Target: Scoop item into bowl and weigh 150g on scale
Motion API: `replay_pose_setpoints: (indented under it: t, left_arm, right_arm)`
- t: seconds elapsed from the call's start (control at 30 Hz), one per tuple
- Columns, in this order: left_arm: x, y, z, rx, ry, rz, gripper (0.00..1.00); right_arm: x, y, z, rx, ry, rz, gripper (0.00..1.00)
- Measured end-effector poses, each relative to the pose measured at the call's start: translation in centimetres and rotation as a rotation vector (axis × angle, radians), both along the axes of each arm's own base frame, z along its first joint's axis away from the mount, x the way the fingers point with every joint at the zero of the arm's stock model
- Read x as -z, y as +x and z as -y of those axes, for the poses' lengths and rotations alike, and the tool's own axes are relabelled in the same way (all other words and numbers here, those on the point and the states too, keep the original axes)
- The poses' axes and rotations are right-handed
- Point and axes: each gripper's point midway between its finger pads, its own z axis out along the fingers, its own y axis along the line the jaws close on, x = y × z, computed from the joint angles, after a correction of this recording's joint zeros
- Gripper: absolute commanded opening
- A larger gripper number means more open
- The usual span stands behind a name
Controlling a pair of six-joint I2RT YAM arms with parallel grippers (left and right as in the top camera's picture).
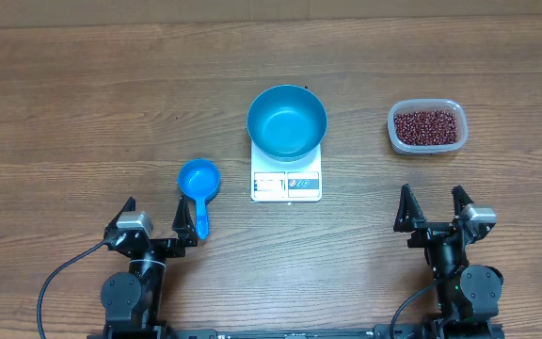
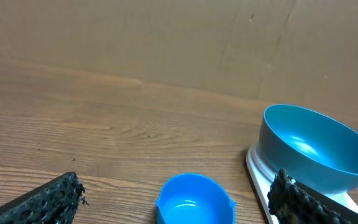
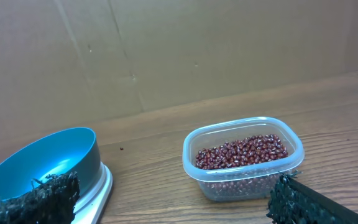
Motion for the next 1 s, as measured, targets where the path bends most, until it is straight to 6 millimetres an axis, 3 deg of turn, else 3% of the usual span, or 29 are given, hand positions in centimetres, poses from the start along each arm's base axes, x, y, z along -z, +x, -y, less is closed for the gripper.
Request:
replay_pose_setpoints:
  t: [1.0]
  left_arm:
    - [0.0, 0.01, -0.26, -0.015, 0.001, 0.0, 0.99]
  right_arm:
    - [0.01, 0.0, -0.01, 0.0, 0.0, 0.0, 1.0]
